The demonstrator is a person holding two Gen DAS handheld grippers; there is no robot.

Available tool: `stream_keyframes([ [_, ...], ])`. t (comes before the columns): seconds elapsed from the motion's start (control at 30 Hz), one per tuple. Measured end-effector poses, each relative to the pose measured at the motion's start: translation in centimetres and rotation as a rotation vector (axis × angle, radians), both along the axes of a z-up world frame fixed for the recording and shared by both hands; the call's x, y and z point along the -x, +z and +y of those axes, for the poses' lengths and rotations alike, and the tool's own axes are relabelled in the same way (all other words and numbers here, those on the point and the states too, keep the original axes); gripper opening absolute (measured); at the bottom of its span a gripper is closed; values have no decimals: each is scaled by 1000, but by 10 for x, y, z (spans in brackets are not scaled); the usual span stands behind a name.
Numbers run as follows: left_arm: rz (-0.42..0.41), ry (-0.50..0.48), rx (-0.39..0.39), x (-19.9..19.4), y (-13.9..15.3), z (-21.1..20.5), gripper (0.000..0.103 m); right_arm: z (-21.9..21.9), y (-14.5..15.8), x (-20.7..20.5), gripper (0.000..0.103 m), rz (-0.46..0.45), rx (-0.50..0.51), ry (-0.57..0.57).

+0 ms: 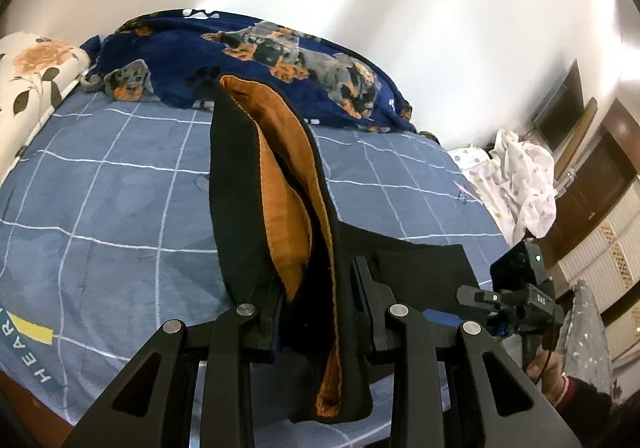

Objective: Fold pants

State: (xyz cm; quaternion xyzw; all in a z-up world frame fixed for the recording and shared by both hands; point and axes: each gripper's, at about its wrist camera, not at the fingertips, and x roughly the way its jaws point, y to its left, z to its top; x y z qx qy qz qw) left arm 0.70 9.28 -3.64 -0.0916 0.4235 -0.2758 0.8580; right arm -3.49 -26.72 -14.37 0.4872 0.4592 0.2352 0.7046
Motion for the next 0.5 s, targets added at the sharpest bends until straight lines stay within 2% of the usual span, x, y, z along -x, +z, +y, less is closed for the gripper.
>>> stream_keyframes([
  [0.5, 3, -56, 9, -5, 2, -46, 30, -30, -1, 6, 87, 0, -72, -102],
])
